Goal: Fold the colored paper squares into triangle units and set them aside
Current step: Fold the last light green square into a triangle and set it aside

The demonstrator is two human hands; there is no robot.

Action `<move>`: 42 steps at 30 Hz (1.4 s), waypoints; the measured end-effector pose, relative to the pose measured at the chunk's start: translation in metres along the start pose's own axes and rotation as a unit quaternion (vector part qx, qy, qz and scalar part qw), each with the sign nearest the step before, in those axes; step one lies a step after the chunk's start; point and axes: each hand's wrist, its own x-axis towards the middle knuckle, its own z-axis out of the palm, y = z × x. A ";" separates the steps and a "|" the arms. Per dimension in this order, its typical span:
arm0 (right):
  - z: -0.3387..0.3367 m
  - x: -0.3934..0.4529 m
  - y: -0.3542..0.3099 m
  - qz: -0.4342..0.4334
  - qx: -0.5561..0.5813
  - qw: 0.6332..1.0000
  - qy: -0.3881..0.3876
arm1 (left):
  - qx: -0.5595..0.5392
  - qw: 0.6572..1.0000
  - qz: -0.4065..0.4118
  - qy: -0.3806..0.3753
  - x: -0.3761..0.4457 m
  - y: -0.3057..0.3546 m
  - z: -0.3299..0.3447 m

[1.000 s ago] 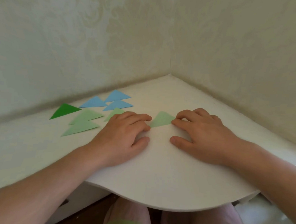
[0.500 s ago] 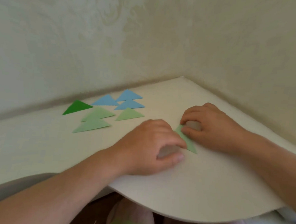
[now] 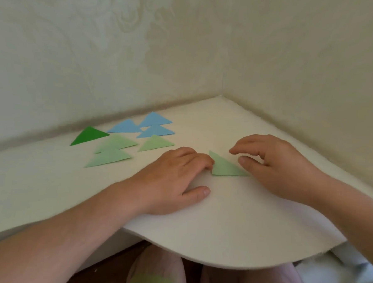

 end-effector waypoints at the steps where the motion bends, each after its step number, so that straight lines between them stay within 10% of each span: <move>1: -0.002 -0.009 -0.002 -0.008 -0.037 0.999 -0.016 | 0.009 1.000 -0.005 -0.012 0.000 0.001 0.000; 7: 0.005 -0.039 -0.033 0.035 -0.180 0.970 -0.158 | 0.044 0.998 -0.021 -0.046 -0.006 0.011 0.000; 42: -0.016 -0.051 -0.041 0.145 -0.219 0.954 -0.141 | 0.050 0.997 -0.052 -0.035 0.000 0.022 -0.002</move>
